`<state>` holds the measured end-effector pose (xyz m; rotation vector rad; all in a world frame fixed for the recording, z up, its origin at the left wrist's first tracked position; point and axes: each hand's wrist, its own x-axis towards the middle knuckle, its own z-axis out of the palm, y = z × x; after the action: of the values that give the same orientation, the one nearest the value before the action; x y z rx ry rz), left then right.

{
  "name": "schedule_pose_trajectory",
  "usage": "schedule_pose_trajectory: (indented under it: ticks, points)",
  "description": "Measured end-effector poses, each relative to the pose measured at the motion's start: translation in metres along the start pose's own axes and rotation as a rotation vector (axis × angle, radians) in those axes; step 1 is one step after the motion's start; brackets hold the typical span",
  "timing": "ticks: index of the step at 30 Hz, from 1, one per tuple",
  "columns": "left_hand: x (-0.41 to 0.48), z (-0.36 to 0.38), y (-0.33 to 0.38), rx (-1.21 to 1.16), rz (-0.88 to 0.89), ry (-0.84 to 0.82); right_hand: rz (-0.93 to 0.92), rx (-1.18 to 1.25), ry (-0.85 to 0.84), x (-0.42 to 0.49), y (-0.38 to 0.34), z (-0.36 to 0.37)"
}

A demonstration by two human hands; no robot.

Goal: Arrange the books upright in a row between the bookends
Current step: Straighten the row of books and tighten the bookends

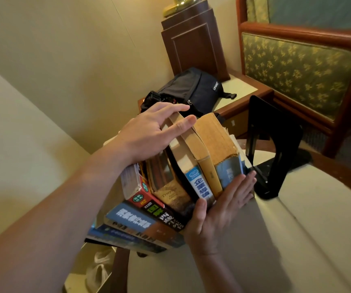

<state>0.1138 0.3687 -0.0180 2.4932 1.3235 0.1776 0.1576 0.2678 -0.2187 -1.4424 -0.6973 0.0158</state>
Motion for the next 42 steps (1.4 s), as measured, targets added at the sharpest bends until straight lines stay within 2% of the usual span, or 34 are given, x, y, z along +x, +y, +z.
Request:
schedule_pose_trajectory:
  ticks: [9,14,19,28,35,42]
  points:
    - [0.003,-0.002,0.002,-0.1,-0.072,-0.011,-0.043,-0.008,-0.079,0.006,0.01,-0.025]
    - [0.021,-0.004,0.033,0.021,-0.057,-0.018,-0.093,0.014,-0.071,0.036,0.015,-0.034]
    - [0.029,0.012,0.047,0.07,-0.036,-0.117,-0.085,0.009,-0.151,0.039,0.02,-0.026]
    - [0.028,0.013,0.032,0.128,-0.03,-0.156,-0.135,-0.028,-0.086,0.033,0.025,-0.012]
    - [0.034,0.018,0.022,0.007,0.014,-0.122,-0.148,-0.023,-0.022,0.033,0.025,-0.007]
    - [0.038,0.021,0.022,0.067,0.006,-0.09,-0.126,-0.038,-0.103,0.033,0.024,-0.014]
